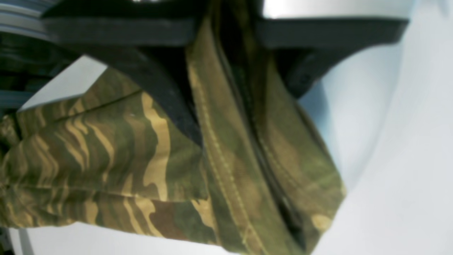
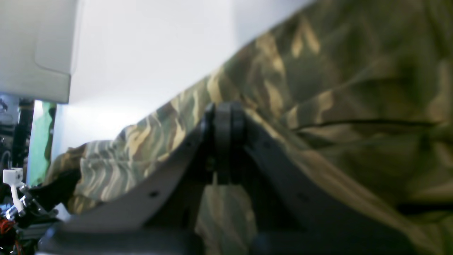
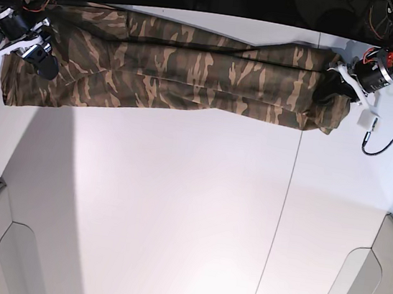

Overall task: Fold the T-shirt properly
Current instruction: 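Carry the strip end with the left gripper toward the right gripper, folding it in half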

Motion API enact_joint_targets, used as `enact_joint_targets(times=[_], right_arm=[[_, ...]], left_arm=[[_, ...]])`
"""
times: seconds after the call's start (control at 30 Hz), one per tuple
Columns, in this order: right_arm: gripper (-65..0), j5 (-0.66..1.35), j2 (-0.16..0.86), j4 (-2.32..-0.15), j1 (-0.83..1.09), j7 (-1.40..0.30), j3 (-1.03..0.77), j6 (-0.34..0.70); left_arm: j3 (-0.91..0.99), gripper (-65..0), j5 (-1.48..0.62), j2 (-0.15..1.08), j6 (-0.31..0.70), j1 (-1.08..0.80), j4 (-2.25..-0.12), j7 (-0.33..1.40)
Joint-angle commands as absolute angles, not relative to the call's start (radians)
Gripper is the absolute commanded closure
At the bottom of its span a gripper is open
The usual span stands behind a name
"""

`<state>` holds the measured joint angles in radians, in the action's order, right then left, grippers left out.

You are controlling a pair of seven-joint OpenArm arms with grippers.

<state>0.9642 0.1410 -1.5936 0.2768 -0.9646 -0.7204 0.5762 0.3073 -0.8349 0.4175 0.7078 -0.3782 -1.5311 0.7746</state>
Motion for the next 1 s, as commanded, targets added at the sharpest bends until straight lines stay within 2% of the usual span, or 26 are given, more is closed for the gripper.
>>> enact_joint_targets(times=[0.0, 0.2, 0.4, 0.57, 0.83, 0.97], right_arm=[[0.0, 0.988, 0.155, -1.621, 0.272, -0.957, -0.739, 0.584], [0.0, 1.006, 0.155, -1.69, 0.273, -1.004, -0.832, 0.584], [0.0, 1.002, 0.192, -1.711, 0.278, -1.015, -0.889, 0.584], [0.0, 1.002, 0.229, -1.711, 0.278, -1.015, -0.889, 0.584], [0.0, 0.991, 0.233, -1.711, 0.278, -1.015, -0.889, 0.584], [0.0, 0.991, 0.233, -1.711, 0.278, -1.015, -0.889, 0.584]], left_arm=[[0.309, 0.0, -0.818, 0.43, 0.698, -0.359, -1.539, 0.791], [0.32, 0.0, -0.78, 0.453, 0.698, -0.263, -1.563, 0.867], [0.32, 0.0, -0.72, 0.55, 0.698, -0.213, -1.609, 0.869], [0.32, 0.0, -0.69, 0.614, 0.651, -0.214, -1.71, 0.884], [0.32, 0.0, -0.752, 0.61, 0.632, -0.238, -1.917, 0.947], [0.315, 0.0, -0.78, 0.559, 0.633, -0.258, -2.029, 0.947]])
